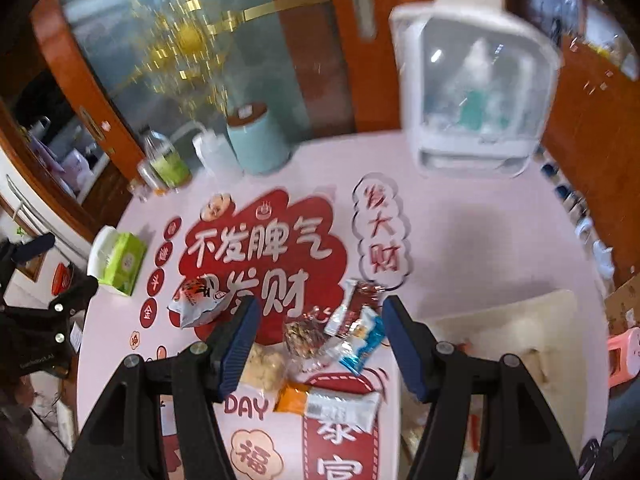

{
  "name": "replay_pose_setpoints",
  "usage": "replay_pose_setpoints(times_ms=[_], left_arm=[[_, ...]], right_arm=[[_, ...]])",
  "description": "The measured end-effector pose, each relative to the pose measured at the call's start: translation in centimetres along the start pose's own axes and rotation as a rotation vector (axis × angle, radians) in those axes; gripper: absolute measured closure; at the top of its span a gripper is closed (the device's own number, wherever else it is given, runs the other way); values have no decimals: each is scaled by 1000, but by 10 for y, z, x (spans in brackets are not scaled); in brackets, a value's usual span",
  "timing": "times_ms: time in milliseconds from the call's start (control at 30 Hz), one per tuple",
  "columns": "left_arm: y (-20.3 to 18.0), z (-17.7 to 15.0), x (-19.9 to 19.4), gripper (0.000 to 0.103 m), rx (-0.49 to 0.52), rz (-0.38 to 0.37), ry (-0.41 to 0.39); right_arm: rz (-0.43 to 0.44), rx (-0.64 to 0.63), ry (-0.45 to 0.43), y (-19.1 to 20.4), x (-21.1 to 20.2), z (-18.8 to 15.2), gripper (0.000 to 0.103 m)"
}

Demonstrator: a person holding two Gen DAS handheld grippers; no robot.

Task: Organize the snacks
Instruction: 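Withdraw both open grippers from the bin back toward the snacks, then grasp the white-and-orange printed pouch with the left gripper while the right grasps the brown wrapped candy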

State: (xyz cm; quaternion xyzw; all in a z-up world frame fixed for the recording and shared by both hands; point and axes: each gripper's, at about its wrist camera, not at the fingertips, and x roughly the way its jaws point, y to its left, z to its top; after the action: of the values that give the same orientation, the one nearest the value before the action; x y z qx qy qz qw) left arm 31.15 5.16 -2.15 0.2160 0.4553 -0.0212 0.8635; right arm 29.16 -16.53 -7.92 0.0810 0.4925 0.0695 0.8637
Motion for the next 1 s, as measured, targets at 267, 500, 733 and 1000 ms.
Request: replay_pose_setpoints(times_ms=[267,500,733,1000], left_arm=[[-14,-3,136,11,-52,-216,268],[-28,-22,195,11,-44,-250,366],[-27,-29,225,11,-85,-306,421],[-26,-31,240,10,-112,-326,436]], right_arm=[[1,154,303,-19,124,33,39],[-38,210,435,-32,179,29,39],[-148,195,553,-35,212,16,40],[-230,124,554,-29,222,8,67]])
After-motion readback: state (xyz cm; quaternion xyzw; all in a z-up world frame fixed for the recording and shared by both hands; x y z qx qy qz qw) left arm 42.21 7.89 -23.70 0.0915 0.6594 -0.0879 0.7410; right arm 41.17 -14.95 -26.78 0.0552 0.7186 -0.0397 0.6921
